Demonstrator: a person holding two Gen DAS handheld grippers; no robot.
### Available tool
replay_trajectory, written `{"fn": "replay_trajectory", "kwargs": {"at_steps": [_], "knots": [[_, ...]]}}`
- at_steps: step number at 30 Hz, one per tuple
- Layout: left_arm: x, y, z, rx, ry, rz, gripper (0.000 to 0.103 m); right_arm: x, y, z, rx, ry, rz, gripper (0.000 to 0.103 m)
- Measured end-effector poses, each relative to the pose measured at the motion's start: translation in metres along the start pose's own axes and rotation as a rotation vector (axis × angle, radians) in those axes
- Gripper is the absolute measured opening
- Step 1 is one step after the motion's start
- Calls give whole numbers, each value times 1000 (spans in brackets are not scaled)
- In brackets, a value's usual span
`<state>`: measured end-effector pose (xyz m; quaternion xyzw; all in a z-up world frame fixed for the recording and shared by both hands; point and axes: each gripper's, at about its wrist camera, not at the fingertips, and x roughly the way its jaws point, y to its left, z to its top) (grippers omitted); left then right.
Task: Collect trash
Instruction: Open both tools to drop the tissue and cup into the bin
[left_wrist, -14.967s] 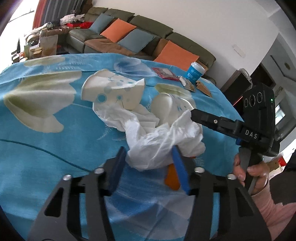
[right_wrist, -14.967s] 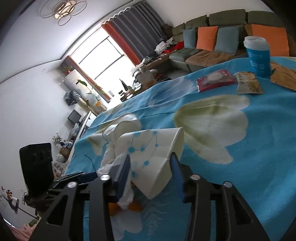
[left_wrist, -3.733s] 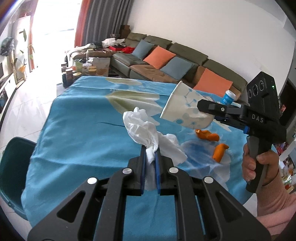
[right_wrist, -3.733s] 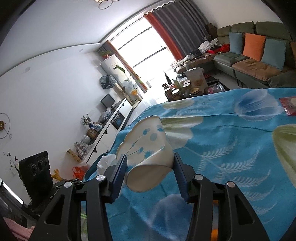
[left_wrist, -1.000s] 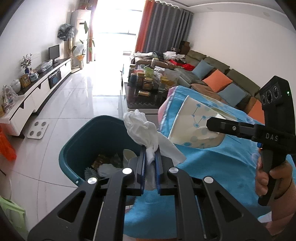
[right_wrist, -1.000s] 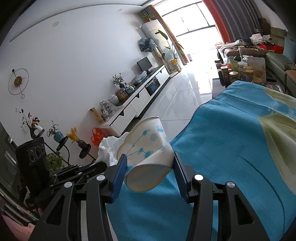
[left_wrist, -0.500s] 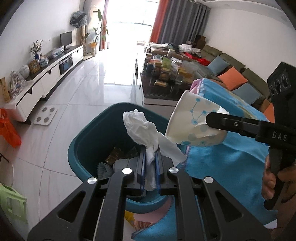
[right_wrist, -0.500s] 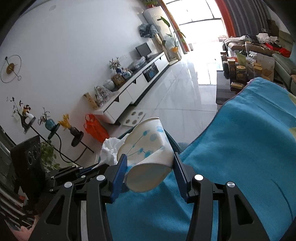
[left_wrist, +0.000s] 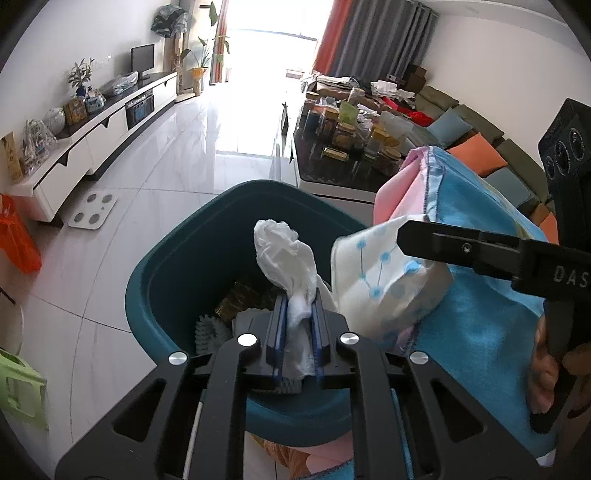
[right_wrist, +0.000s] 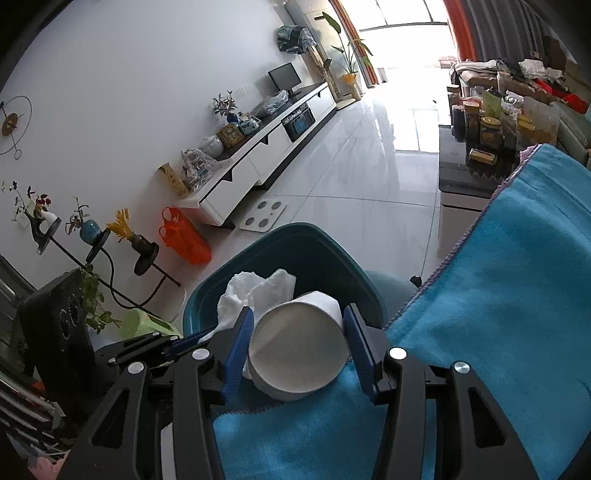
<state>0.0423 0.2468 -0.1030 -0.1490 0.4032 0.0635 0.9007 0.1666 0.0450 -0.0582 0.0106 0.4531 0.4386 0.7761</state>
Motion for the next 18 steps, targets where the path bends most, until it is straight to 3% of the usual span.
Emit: {"fn": "replay_trajectory", "kwargs": {"at_steps": [3,7,13,18], "knots": [[4,4,0,-32,-4,8,44,0,-1,2,8,-4,11,57],[4,6,0,-55,-13,17,47,-6,-4,1,15,-9,22,57],[-23,-6,0,-24,-90,29,53,-40,-11,-6,8,-58,41,57],[-48,-41,-6,74,-153,-50,60,-98,-29,-29,-7,-130,24,57]]}}
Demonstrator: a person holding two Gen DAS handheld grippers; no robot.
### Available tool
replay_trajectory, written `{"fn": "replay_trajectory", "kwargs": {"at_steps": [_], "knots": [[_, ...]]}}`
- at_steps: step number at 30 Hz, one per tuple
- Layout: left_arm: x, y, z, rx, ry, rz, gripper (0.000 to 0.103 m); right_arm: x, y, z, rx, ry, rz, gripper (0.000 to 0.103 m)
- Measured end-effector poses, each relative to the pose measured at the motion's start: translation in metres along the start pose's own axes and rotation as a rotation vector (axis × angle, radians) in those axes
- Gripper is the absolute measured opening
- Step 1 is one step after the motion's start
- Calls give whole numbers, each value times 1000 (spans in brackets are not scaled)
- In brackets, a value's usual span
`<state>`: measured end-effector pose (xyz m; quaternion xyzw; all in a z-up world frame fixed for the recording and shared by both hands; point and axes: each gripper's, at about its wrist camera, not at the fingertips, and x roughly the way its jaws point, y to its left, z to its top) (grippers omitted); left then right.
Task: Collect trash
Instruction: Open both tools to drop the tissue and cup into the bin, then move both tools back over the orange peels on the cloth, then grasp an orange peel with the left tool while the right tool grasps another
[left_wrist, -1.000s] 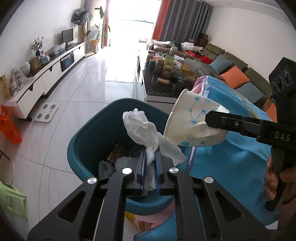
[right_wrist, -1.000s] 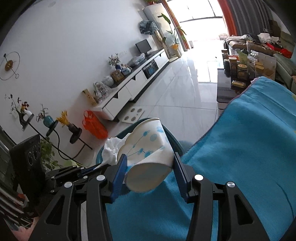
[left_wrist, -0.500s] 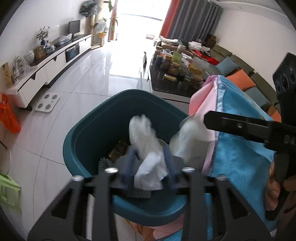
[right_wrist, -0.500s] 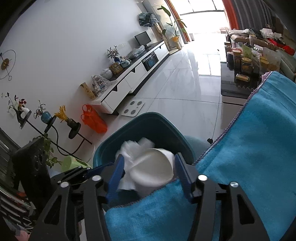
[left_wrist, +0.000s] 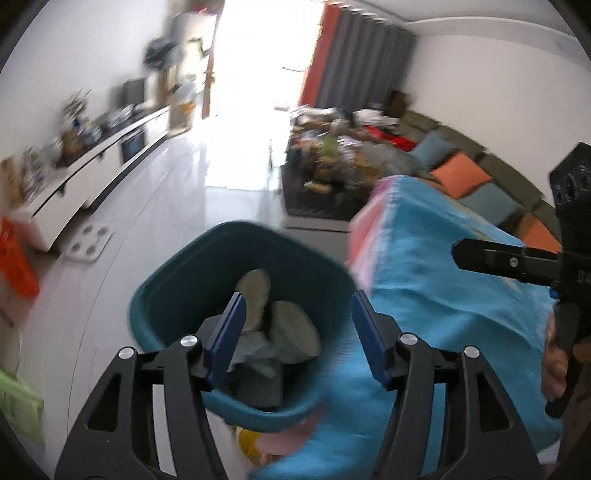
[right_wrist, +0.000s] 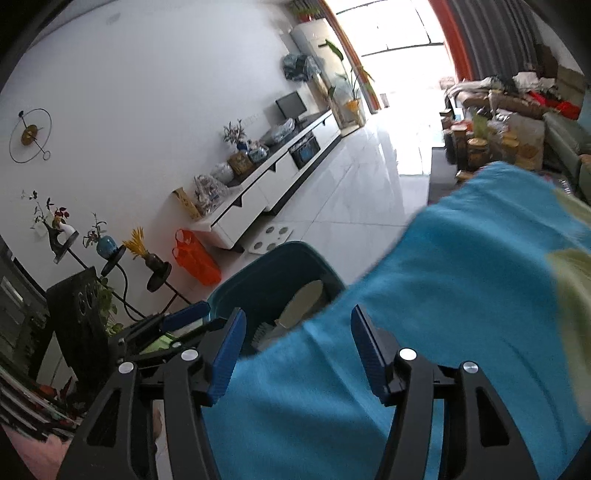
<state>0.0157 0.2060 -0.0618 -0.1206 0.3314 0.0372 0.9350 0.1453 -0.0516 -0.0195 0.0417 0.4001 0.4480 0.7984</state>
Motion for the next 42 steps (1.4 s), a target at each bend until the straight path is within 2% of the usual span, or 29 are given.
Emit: {"fn": "replay_trajectory", "kwargs": {"at_steps": [3,10,19,24,30,34,36,39,42], "knots": [[-11,-36,-3,70,-15,-107,61,-40,-17,-13,18,-44,-41,57],[-14,-137,-21,250,32,-344,63,-135,-68,-61,128,-145,-233,57],[-8,-252,-53,412,124,-594,63,-210,-122,-116,258,-213,-405,57],[-1,-310,-67,506,187,-691,62,-229,-149,-134,320,-232,-435,57],[26,-359,-72,545,296,-735,55,-242,-164,-150,354,-253,-437,57],[41,-375,-75,553,370,-734,41,-244,-169,-155,366,-258,-432,57],[49,-384,-77,556,402,-735,37,-245,-172,-158,377,-261,-429,57],[57,-391,-78,566,435,-728,35,-246,-176,-160,386,-264,-425,57],[59,-395,-81,584,434,-717,27,-247,-179,-162,389,-266,-419,57]]}}
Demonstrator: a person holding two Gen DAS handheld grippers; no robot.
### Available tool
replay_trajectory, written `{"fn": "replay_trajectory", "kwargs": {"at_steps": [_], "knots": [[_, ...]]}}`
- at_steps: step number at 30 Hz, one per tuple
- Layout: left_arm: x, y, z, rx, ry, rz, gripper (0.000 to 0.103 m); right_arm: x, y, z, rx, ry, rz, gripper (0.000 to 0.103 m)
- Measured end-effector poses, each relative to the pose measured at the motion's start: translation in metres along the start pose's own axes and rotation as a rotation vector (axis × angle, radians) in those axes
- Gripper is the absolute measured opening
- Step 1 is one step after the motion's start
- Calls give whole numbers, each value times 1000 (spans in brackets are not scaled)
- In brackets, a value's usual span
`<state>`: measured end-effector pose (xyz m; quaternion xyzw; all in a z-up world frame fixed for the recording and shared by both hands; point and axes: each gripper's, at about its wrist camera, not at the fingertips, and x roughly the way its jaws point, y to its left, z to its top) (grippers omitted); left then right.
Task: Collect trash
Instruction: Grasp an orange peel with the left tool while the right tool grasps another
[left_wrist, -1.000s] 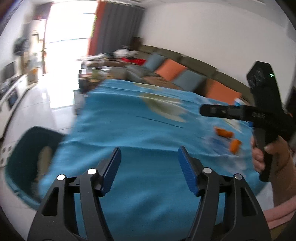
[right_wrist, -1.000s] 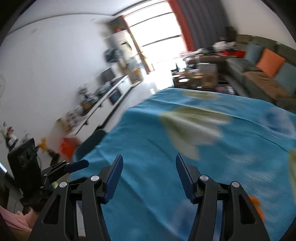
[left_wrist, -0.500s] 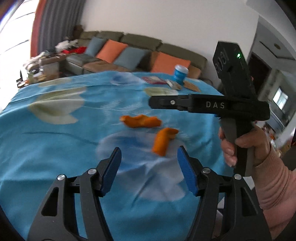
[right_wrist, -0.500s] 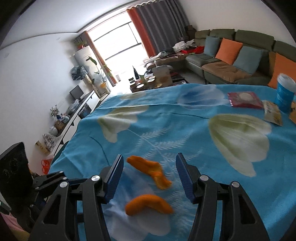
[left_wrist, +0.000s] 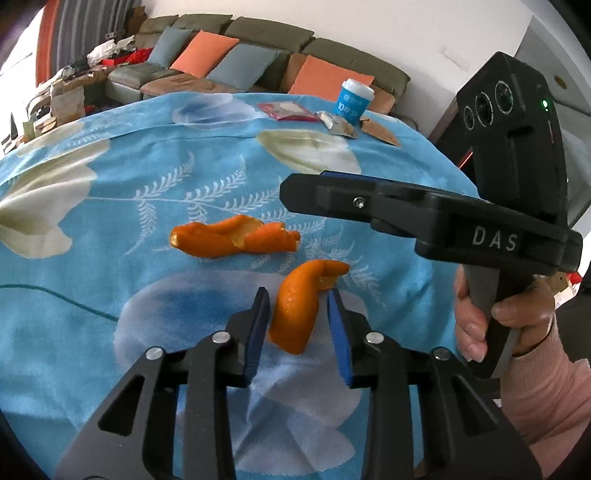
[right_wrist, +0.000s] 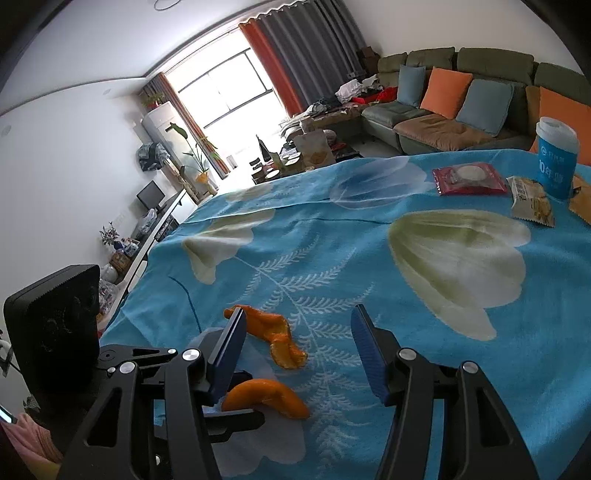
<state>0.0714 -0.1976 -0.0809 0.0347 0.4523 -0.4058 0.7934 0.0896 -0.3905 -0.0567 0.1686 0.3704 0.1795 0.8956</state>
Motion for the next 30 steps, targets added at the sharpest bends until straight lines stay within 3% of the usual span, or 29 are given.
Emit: {"fn": "replay_trajectory", "kwargs": {"at_steps": [1,4,11,20,28,30], "knots": [[1,0,1,1,4,-2,21,0,0,0,-1,1,1,57],[0,-2,-1,13,-4,11,17,3,0,0,-10,10,8,57],[-25,-1,-14,8,-46,22,16,11,14,1,-76,45,33,51],[-77,34,-42,-85,-111,92,16,30,27,-5,-149,130,1,50],[-102,66,-67,-194,-151,130,16,35,35,-9,-195,159,-52,35],[-106,72,-72,-217,-157,139,16,36,36,-9,-200,161,-63,24]]}}
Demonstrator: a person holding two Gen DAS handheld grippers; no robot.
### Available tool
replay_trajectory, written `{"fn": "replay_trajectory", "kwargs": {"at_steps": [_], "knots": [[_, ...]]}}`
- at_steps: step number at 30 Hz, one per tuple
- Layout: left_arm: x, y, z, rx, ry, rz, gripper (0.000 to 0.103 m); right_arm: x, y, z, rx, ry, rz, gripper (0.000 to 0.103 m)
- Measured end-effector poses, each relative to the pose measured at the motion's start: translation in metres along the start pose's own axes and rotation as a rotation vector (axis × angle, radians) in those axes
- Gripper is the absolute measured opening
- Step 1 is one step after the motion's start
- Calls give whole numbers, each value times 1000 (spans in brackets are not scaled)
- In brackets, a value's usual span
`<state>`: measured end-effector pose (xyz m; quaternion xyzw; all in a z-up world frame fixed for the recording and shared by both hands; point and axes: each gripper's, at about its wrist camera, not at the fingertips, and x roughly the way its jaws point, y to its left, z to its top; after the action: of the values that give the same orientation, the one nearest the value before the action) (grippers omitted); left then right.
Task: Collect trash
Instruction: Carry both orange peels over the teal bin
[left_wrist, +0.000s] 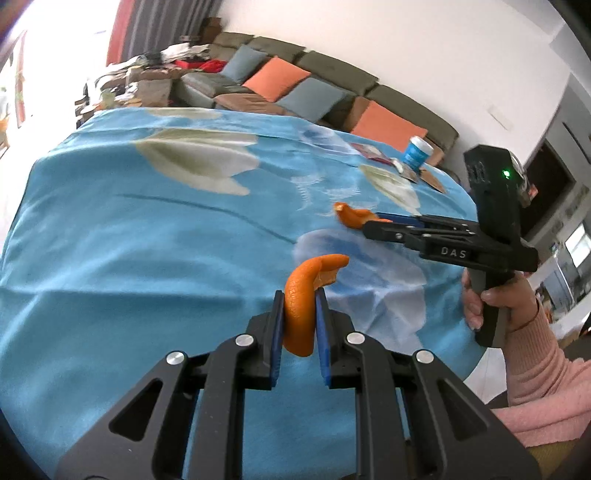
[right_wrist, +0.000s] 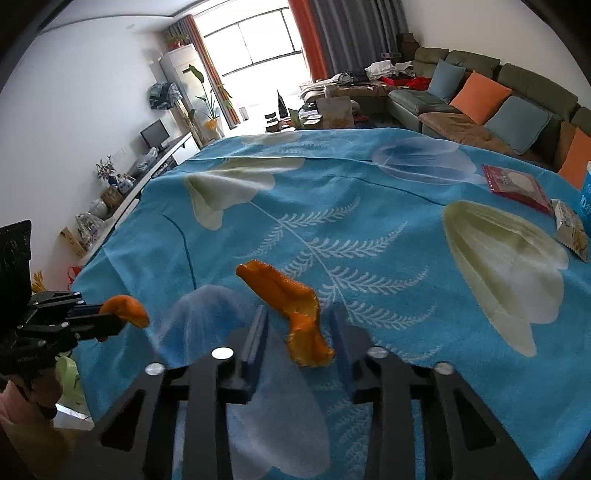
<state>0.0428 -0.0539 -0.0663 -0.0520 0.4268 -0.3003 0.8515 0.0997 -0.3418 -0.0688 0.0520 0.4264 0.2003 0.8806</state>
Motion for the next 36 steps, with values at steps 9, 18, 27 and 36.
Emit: {"fn": "replay_trajectory", "kwargs": {"at_steps": [9,18,27,36], "knots": [[-13,16,-11,-42,-36,63,16,-2,4,-1,15,-13,-10,12],[-33,27,-15,-65,-91,133,16,-4,24,-1,53,-45,96,12],[-58,37,-18,-92,-138,197,16,-5,58,6,24,-64,216,12],[-79,50,-23,-123,-179,246,16,8,92,14,-14,-62,284,12]]}}
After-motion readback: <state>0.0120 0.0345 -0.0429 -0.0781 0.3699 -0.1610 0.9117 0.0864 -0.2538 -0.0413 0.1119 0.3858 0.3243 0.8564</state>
